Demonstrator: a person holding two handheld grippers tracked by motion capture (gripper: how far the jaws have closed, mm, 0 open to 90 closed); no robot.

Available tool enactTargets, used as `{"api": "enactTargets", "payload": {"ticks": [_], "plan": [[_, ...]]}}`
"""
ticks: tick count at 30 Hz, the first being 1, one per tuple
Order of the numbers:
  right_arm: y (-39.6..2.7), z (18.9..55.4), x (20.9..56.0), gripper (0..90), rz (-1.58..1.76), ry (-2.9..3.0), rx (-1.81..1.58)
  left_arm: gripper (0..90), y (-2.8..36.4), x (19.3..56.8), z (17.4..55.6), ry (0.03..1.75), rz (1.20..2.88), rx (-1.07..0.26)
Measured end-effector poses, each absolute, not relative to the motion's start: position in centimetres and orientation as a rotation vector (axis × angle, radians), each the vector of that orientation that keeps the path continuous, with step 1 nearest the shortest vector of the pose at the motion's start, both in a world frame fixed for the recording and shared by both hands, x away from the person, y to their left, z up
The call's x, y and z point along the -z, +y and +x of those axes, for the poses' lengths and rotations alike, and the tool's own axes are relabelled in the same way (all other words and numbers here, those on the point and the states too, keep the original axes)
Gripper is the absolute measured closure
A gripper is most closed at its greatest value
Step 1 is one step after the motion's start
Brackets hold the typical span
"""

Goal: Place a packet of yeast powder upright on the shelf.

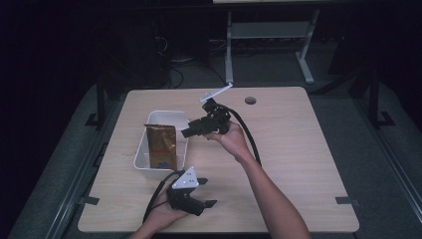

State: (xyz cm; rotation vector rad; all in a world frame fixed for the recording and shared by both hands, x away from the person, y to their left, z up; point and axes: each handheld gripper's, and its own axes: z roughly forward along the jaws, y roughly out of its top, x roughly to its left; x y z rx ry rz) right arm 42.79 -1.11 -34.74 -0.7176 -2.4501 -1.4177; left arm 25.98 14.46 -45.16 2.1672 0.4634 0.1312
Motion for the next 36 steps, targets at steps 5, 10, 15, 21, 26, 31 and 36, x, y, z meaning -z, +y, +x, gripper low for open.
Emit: {"api": "enactTargets", "payload": {"ticks": [5,10,15,21,26,31,36], "plan": [[-2.2,42.5,34.9,41.3,-0.734,-2.456,1.418,23.2,14.5,45.1,26.0,0.467,2.163,-0.134],[-3.3,42.5,35.1,40.3,-0.758,-2.456,1.417,23.2,14.5,45.1,26.0,0.465,2.164,-0.132],[-4.4,42.2,35.3,39.3,-0.784,-2.456,1.415,23.2,14.5,45.2,26.1,0.467,2.164,-0.131],[-5.8,42.0,35.5,39.0,-0.809,-2.461,1.419,23.2,14.4,45.2,26.1,0.465,2.163,-0.130],[-7.0,41.8,35.5,38.3,-0.829,-2.449,1.438,23.2,14.4,45.2,26.1,0.464,2.166,-0.130],[-7.8,41.4,35.6,37.0,-0.843,-2.461,1.435,23.2,14.3,45.2,26.1,0.466,2.167,-0.128],[-8.7,41.2,35.9,34.5,-0.866,-2.464,1.428,23.2,14.3,45.2,26.1,0.466,2.168,-0.128]]}}
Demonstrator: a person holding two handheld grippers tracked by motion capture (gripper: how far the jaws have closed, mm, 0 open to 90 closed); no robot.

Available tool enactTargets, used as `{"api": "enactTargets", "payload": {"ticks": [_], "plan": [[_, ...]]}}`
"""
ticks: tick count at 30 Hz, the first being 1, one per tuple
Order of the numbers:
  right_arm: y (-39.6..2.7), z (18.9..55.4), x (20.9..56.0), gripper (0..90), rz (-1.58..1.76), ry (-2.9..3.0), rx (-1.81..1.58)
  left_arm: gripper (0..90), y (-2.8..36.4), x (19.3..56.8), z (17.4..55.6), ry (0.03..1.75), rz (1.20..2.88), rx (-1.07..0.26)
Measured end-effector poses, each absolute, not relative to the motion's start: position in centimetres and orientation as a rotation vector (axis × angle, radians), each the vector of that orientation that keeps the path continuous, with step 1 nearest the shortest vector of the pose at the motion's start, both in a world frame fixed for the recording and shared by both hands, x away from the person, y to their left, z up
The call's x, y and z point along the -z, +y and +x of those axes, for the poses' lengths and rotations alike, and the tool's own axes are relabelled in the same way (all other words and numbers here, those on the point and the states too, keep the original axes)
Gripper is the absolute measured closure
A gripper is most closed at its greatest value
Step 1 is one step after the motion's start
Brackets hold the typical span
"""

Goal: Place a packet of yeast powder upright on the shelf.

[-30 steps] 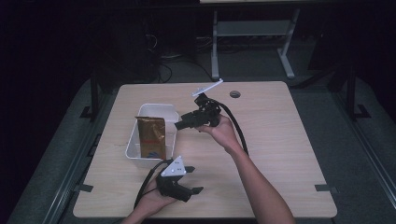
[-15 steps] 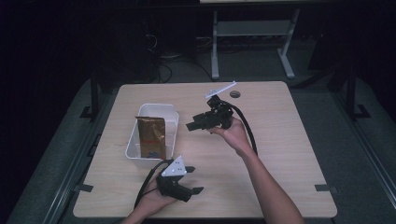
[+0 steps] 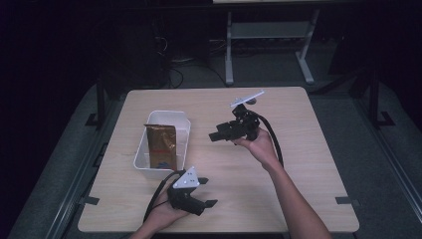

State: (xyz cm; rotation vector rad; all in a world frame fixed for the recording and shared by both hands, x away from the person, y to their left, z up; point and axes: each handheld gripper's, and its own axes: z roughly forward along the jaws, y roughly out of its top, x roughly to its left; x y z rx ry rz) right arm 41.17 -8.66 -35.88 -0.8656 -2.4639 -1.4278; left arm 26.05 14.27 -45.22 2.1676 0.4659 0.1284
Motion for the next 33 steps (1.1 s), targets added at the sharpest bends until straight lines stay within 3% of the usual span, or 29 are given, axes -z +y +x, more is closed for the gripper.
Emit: {"api": "enactTargets", "payload": {"ticks": [33], "plan": [[-15.7,38.7,38.1,32.3,-1.005,-2.443,1.415,23.5,14.3,45.2,26.2,0.466,2.170,-0.134]]}}
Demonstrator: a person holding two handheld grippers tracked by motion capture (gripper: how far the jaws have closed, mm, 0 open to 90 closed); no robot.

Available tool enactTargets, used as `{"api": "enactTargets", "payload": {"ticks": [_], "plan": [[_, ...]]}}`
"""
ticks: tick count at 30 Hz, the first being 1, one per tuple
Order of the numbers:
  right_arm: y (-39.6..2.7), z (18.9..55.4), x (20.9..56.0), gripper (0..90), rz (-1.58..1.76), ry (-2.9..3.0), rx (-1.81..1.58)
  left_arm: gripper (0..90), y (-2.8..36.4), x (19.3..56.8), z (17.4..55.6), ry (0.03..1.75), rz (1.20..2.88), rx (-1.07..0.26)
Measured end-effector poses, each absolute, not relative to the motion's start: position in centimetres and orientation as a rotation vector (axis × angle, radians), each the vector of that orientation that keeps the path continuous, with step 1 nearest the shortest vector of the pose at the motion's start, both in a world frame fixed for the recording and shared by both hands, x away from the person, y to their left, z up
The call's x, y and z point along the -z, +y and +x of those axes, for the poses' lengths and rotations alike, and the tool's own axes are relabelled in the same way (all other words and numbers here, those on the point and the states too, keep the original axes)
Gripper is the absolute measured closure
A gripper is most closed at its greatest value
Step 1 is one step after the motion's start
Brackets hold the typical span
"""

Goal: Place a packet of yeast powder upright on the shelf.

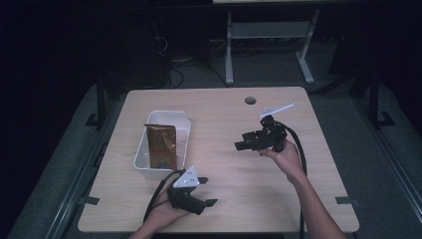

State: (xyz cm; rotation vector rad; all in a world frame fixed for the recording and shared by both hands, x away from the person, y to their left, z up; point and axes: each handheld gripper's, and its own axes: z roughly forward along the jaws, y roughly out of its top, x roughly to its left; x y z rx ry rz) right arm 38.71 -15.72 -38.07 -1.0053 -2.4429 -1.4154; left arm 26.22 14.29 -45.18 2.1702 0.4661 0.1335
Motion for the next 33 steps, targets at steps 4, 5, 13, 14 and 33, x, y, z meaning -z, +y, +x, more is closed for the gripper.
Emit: {"api": "enactTargets", "payload": {"ticks": [4,5,13,14,33], "plan": [[-16.7,38.3,38.3,32.3,-1.027,-2.444,1.417,23.4,14.3,45.2,26.2,0.466,2.170,-0.136],[-16.9,38.2,38.5,32.3,-1.033,-2.440,1.417,23.4,14.3,45.2,26.2,0.467,2.170,-0.136],[-18.9,37.5,39.2,32.1,-1.086,-2.424,1.415,23.4,14.3,45.2,26.3,0.468,2.171,-0.139],[-19.1,37.4,39.2,32.1,-1.096,-2.419,1.415,23.4,14.3,45.2,26.3,0.469,2.172,-0.138],[-22.9,35.5,41.3,31.9,-1.180,-2.376,1.418,23.2,14.1,45.3,26.4,0.474,2.172,-0.141]]}}
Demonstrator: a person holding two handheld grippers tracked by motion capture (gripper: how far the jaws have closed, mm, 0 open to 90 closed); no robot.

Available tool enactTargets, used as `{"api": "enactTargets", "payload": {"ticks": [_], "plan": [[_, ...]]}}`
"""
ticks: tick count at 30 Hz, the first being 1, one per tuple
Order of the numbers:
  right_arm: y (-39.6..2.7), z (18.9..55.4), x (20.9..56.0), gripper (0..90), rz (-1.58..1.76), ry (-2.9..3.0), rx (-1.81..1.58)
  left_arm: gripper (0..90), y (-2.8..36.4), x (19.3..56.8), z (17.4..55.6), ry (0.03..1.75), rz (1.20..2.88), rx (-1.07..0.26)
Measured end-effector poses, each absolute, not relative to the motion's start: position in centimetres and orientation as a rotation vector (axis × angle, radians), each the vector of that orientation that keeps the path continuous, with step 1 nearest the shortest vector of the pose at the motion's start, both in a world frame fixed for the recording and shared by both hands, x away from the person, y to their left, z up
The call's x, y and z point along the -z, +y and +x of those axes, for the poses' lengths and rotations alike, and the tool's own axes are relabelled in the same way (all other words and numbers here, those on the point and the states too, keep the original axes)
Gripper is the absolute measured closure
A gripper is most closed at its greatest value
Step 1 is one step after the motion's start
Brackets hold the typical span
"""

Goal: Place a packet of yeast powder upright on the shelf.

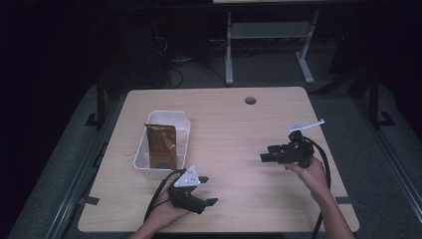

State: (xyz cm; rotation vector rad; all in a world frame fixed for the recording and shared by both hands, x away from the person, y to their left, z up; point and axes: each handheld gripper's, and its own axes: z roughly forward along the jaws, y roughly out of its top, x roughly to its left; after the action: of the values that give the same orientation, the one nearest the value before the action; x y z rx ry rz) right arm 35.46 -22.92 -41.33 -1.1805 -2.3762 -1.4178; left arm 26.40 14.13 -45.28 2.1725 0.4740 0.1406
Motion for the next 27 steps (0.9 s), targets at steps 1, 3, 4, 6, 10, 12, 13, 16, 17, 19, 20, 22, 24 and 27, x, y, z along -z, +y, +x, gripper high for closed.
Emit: {"api": "enactTargets", "payload": {"ticks": [1,3,4,6,10,12,13,16,17,19,20,22,24,27], "plan": [[-23.1,35.4,41.5,31.9,-1.185,-2.375,1.417,23.2,14.1,45.3,26.4,0.477,2.171,-0.140],[-23.5,35.1,41.6,32.0,-1.199,-2.370,1.416,23.2,14.1,45.3,26.4,0.475,2.172,-0.139],[-23.6,35.0,41.7,32.0,-1.202,-2.370,1.413,23.2,14.1,45.3,26.4,0.475,2.172,-0.139],[-23.9,34.7,41.9,31.9,-1.207,-2.374,1.408,23.2,14.1,45.3,26.4,0.476,2.171,-0.139],[-24.5,34.0,42.4,32.0,-1.211,-2.368,1.418,23.2,14.2,45.2,26.4,0.479,2.171,-0.140],[-24.7,33.6,42.7,32.0,-1.213,-2.366,1.416,23.2,14.2,45.2,26.4,0.480,2.172,-0.140],[-24.8,33.5,42.8,31.9,-1.214,-2.364,1.417,23.2,14.1,45.2,26.4,0.480,2.172,-0.141],[-25.1,33.0,43.2,31.8,-1.223,-2.362,1.408,23.2,14.1,45.3,26.4,0.481,2.172,-0.140],[-25.2,32.8,43.2,31.9,-1.224,-2.362,1.409,23.2,14.1,45.3,26.5,0.481,2.172,-0.140],[-25.4,32.6,43.5,32.3,-1.221,-2.352,1.412,23.2,14.1,45.3,26.5,0.481,2.173,-0.141],[-25.4,32.6,43.5,32.3,-1.221,-2.352,1.412,23.2,14.1,45.3,26.5,0.481,2.173,-0.141],[-25.6,32.1,43.7,32.2,-1.223,-2.352,1.406,23.2,14.1,45.3,26.5,0.482,2.173,-0.140],[-25.9,31.6,44.1,32.2,-1.224,-2.349,1.403,23.2,14.2,45.3,26.5,0.483,2.172,-0.140],[-26.1,31.1,44.5,32.0,-1.232,-2.349,1.403,23.2,14.2,45.3,26.5,0.485,2.170,-0.140]]}}
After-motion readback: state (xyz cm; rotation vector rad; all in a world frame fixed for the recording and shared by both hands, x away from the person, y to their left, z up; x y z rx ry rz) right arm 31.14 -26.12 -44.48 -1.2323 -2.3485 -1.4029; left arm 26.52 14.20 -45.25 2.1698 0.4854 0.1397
